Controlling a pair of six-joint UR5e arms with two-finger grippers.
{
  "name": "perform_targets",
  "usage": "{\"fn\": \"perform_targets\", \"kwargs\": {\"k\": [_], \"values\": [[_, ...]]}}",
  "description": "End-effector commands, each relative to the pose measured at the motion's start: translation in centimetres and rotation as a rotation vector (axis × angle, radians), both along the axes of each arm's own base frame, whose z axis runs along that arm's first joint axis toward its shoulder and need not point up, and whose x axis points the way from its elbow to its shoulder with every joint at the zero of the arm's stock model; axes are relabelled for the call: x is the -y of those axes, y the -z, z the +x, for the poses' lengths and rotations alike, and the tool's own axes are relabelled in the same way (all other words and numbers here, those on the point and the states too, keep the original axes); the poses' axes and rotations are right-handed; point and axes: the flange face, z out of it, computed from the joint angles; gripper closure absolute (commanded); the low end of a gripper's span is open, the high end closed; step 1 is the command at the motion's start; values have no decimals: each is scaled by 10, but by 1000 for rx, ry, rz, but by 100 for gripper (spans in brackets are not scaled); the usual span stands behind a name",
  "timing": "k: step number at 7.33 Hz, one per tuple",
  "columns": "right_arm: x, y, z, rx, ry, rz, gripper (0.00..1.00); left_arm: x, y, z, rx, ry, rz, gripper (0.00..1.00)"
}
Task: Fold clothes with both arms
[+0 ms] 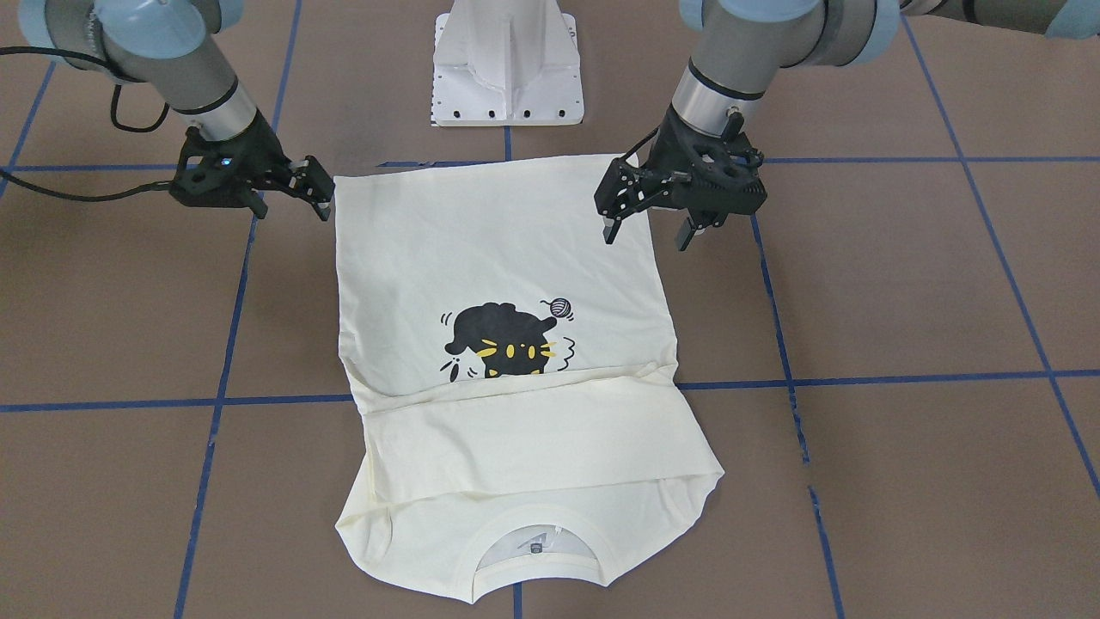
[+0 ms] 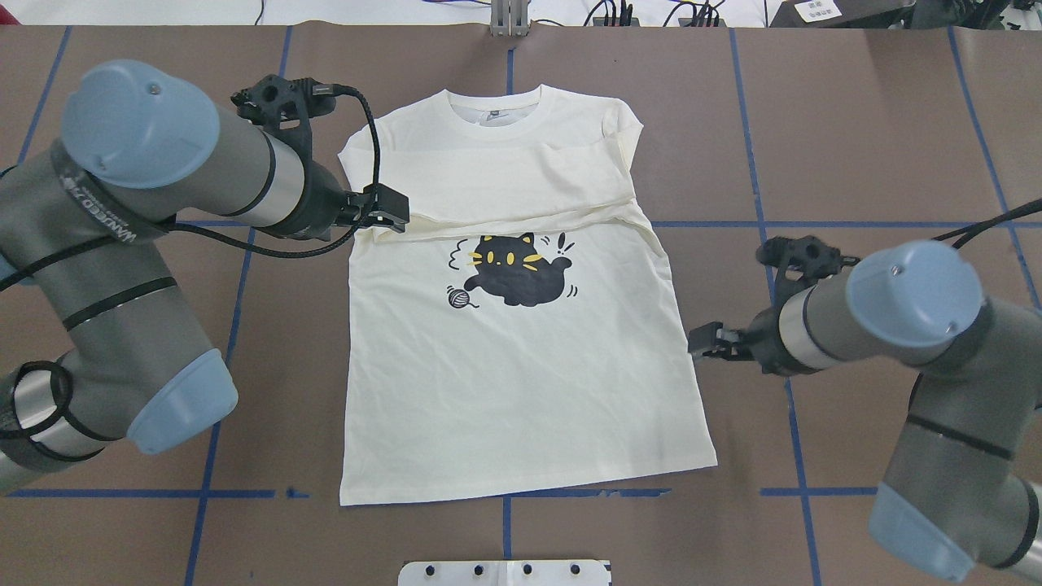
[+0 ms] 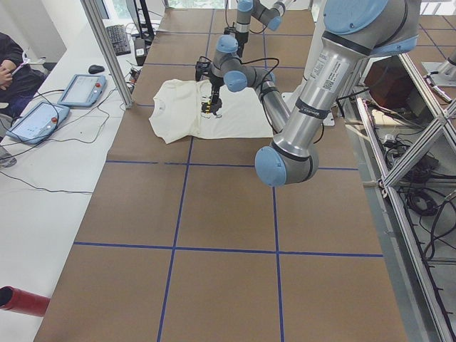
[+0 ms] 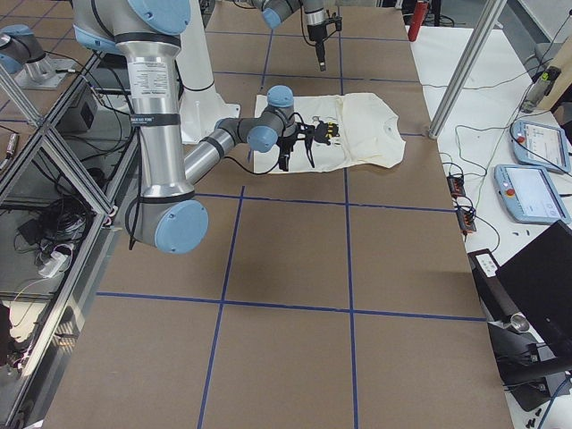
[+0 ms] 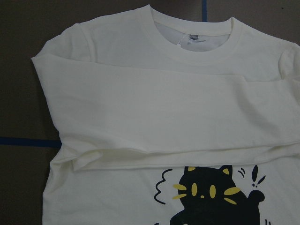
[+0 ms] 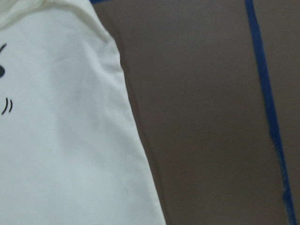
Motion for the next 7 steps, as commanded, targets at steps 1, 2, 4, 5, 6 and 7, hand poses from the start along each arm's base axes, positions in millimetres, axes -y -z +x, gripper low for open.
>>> {"fn": "perform_targets", "kwargs": {"k": [1, 2, 4, 5, 6, 7], "values": [[-61, 0, -49, -28, -14, 27, 0, -13, 7, -10, 1, -8, 2, 0], [-66, -7, -57, -43, 0, 22, 0, -12, 6, -9, 1, -8, 2, 0], [-68, -20, -65, -70, 12, 16, 0, -12, 8, -9, -2, -10, 3, 0], [-67, -25, -65, -80, 15, 16, 0, -12, 8, -9, -3, -11, 2, 0], [-68, -34, -62, -96, 19, 12, 0, -12, 9, -9, -5, -11, 4, 0], [-69, -36, -62, -100, 22, 8, 2, -13, 8, -9, -5, -11, 4, 0]]}}
